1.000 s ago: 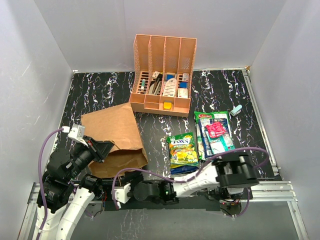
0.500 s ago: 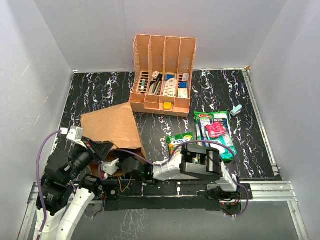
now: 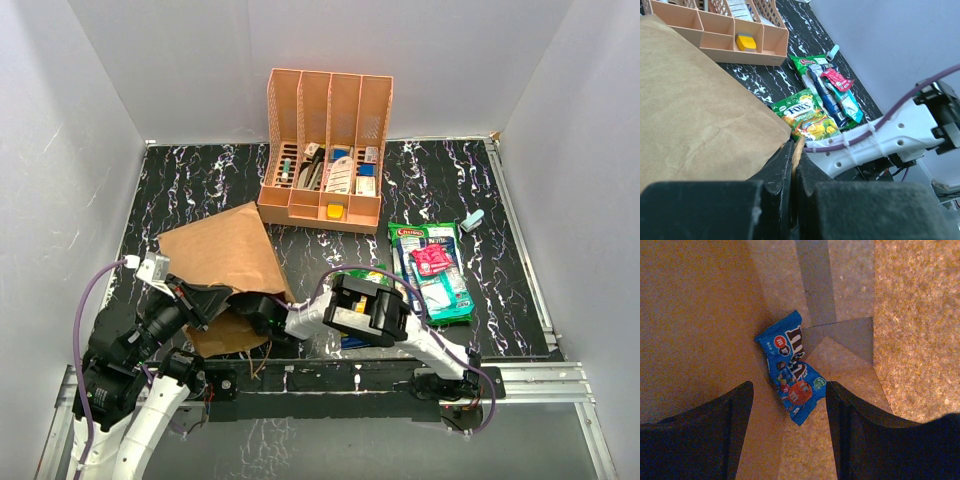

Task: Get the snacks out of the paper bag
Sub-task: Take out the snack from the paper bag.

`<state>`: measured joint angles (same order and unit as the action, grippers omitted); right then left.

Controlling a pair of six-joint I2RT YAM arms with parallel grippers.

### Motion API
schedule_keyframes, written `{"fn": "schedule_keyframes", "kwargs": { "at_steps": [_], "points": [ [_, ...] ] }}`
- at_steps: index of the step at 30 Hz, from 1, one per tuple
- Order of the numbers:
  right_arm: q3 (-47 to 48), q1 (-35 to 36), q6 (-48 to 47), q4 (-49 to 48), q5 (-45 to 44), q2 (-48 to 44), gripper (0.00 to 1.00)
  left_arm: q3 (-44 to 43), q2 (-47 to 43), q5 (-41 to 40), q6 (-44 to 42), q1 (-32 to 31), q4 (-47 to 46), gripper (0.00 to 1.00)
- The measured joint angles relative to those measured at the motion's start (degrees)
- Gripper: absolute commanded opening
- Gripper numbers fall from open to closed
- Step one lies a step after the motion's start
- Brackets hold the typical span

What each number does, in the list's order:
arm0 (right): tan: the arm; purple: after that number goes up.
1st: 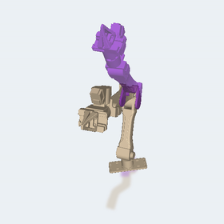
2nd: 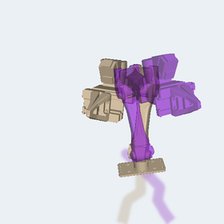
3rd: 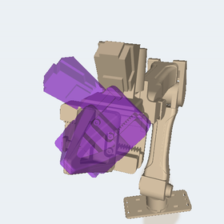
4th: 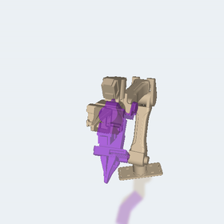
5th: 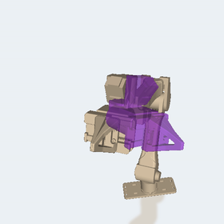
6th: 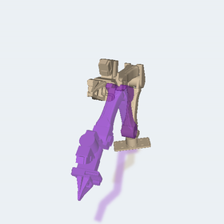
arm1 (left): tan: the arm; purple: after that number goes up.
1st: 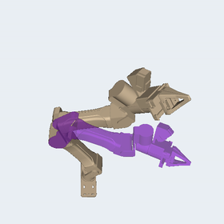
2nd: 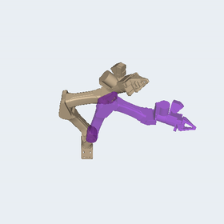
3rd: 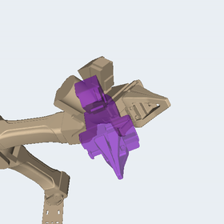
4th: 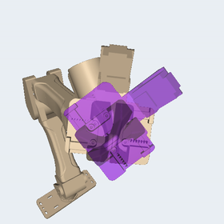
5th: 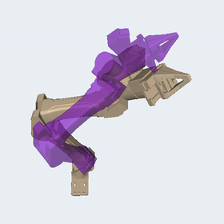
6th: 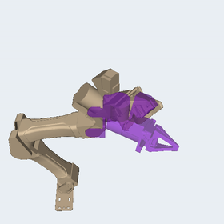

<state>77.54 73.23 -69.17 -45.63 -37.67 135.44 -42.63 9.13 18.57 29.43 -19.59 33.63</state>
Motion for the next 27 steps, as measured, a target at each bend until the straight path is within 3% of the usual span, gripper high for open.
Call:
{"fn": "schedule_keyframes", "kwargs": {
  "at_steps": [7,16,18,22,26,27],
  "points": [
    [6.8,-2.3,0.8,2.3,-0.6,3.6,0.73,-3.0,0.6,2.3,-1.4,0.0,-0.2,0.0],
    [16.3,-5.3,1.5,5.9,0.6,8.1,0.74,-3.3,0.6,6.8,-1.8,0.0,-0.8,0.0],
    [17.8,-6.0,1.5,6.7,1.6,9.0,0.72,-3.1,0.6,7.4,-1.8,0.0,-0.8,0.0],
    [21.8,-7.0,1.2,7.3,3.3,11.0,0.57,-2.4,0.6,8.1,-1.8,0.0,-0.9,0.0],
    [25.4,-7.7,1.3,7.8,6.1,13.1,0.51,-2.2,0.6,8.7,-1.8,0.0,-0.8,0.0],
    [26.2,-7.9,1.5,8.2,6.7,13.6,0.46,-2.2,0.6,8.8,-1.8,0.0,-0.8,0.0]
  ]
}}
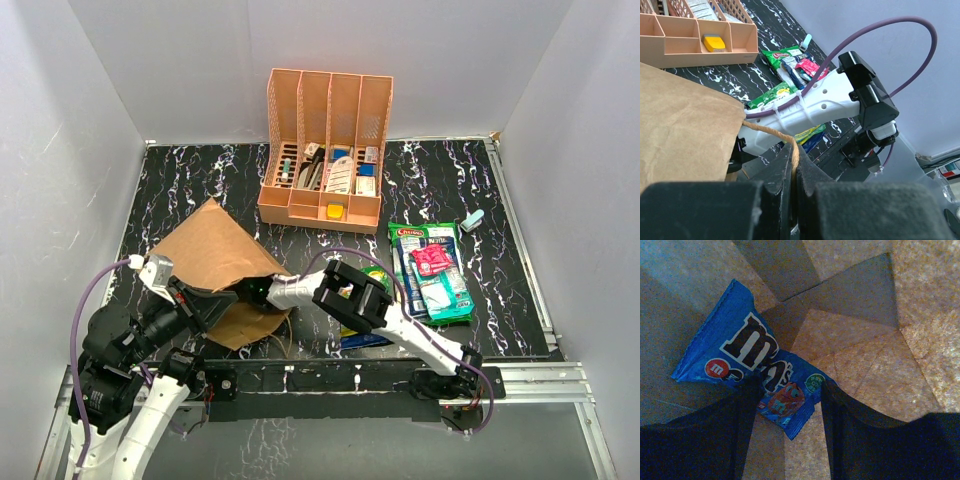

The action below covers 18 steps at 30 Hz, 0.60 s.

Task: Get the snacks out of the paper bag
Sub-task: Take out the snack from the paper bag.

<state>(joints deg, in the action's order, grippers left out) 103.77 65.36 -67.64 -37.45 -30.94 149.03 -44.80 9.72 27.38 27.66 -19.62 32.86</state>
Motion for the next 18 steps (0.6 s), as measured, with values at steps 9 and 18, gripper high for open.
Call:
{"fn": "schedule_keyframes", "kwargs": {
  "at_steps": [9,18],
  "points": [
    [5.9,-1.0,2.4,4.3,3.2,1.9,0.07,0.0,0.0,-1.7,-0.2,0.0,1.9,0.0],
    [-10.0,-0.1,5.2,3.7,3.1,-5.8,0.07,-0.1,0.0,-9.0,0.5,0.0,5.4,0.0]
  ]
}}
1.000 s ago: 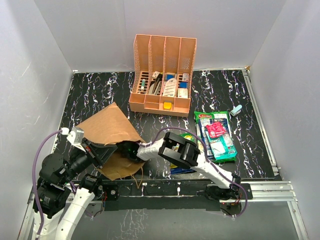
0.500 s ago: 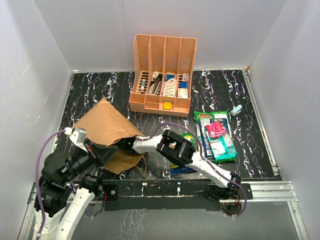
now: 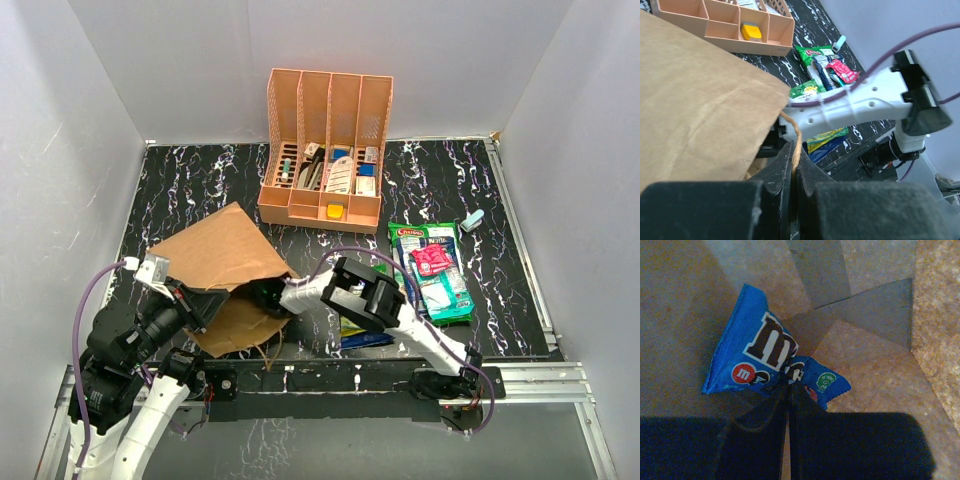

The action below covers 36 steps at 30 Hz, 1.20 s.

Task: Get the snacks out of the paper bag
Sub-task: Take out the snack from the paper bag.

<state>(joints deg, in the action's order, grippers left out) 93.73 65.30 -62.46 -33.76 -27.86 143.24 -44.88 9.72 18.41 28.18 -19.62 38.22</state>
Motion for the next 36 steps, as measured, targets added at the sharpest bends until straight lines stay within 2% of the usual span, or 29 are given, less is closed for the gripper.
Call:
{"fn": "schedule_keyframes", "kwargs": {
  "at_steps": [5,12,21,28,33,36],
  "points": [
    [-13.9,3.4,0.8,-4.0,-1.7,-9.4,0.07,0.0,0.0,-2.5,0.4,0.0,0.1,0.0],
    [-28.2,12.6,3.3,-9.4,-5.7,-20.6,0.07,0.0,0.2,-4.1,0.6,0.0,0.1,0.0],
    [-43.0,22.1,11.8,-9.1,-9.1,-33.1,0.08,0.0,1.3,-4.2,0.9,0.0,0.0,0.0],
    [-45.6,28.4,26.5,6.1,-13.7,-51.1,0.07,-1.3,3.0,-4.5,1.5,0.0,0.0,0.0],
    [-47.6,30.4,43.3,17.9,-17.6,-64.9,0.07,-3.1,5.0,-5.2,3.0,0.0,-0.3,0.0],
    [-48.6,30.6,53.3,26.8,-21.7,-69.7,0.07,-4.9,7.8,-5.9,4.5,0.0,-0.9,0.0]
  ]
}}
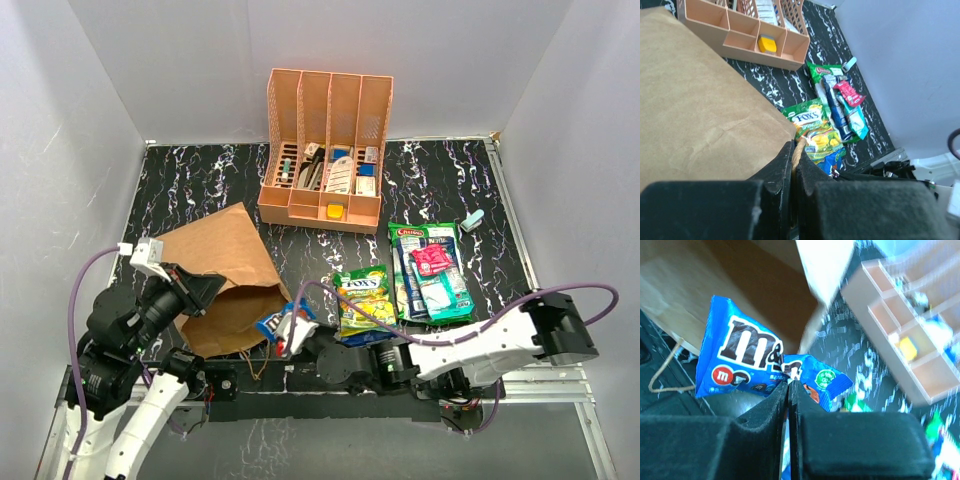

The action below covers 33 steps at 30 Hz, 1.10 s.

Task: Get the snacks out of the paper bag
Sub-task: Take out the snack from the paper bag, then place the paper bag at the center of the board, then place the snack at the center of the board.

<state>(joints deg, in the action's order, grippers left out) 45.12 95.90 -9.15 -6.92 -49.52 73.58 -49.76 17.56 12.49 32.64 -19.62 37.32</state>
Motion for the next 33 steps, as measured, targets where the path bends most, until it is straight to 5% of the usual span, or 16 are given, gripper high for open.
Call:
{"fn": "schedule_keyframes", "kwargs": {
  "at_steps": [8,13,23,33],
  "points": [
    [5.9,0.0,41.7,37.4,-12.9,-9.2,0.07,-8.0,9.2,-2.6,3.8,0.0,-3.2,0.0],
    [6.6,-1.5,58.9,49.9,-16.6,-17.2,0.07,-11.6,14.6,-2.1,9.0,0.0,-7.0,0.0],
    [6.6,-16.9,58.6,50.9,-9.3,-14.9,0.07,-19.3,22.8,-1.8,16.7,0.0,-9.0,0.0],
    [6.7,-23.1,55.5,49.6,-0.1,-11.9,0.07,-22.1,22.1,-9.8,16.1,0.0,-5.4,0.0]
  ]
}}
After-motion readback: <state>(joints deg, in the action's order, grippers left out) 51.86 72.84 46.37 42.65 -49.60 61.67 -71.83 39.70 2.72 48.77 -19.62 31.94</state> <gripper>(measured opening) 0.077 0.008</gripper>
